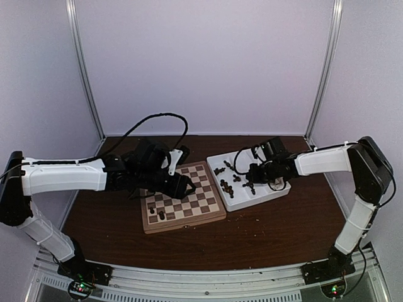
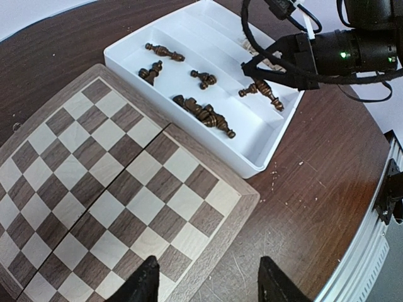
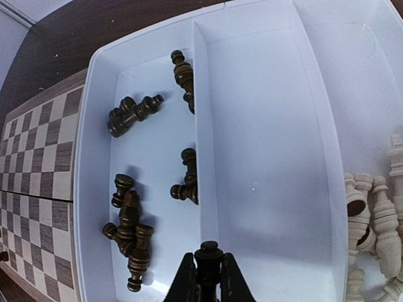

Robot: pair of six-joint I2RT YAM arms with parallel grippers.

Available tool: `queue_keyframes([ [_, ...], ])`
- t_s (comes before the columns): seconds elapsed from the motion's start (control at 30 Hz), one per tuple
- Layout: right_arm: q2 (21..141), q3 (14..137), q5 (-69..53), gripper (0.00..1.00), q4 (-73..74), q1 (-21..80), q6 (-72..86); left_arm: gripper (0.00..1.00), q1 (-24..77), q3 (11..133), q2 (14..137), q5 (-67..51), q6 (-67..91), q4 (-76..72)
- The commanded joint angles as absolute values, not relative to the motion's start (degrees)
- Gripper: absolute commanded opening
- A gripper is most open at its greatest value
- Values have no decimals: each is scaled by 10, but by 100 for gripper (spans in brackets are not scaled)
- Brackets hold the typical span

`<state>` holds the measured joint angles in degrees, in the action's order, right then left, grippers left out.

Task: Set up the chess pieces on the board
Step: Pick up the chess piece from the storage box.

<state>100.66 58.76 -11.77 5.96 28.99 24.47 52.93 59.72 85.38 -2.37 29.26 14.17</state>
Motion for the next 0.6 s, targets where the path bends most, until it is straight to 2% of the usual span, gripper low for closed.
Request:
queue_keyframes([
  [0.0, 990, 579, -171, 2, 3, 289, 242, 54, 526, 599, 846, -20, 293, 130],
  [0.2, 1004, 568, -247, 2, -67, 291, 234, 54, 526, 598, 849, -24, 292, 128],
  [0.57, 1027, 486, -206, 3, -200, 298, 229, 54, 526, 611, 866, -42, 286, 116],
])
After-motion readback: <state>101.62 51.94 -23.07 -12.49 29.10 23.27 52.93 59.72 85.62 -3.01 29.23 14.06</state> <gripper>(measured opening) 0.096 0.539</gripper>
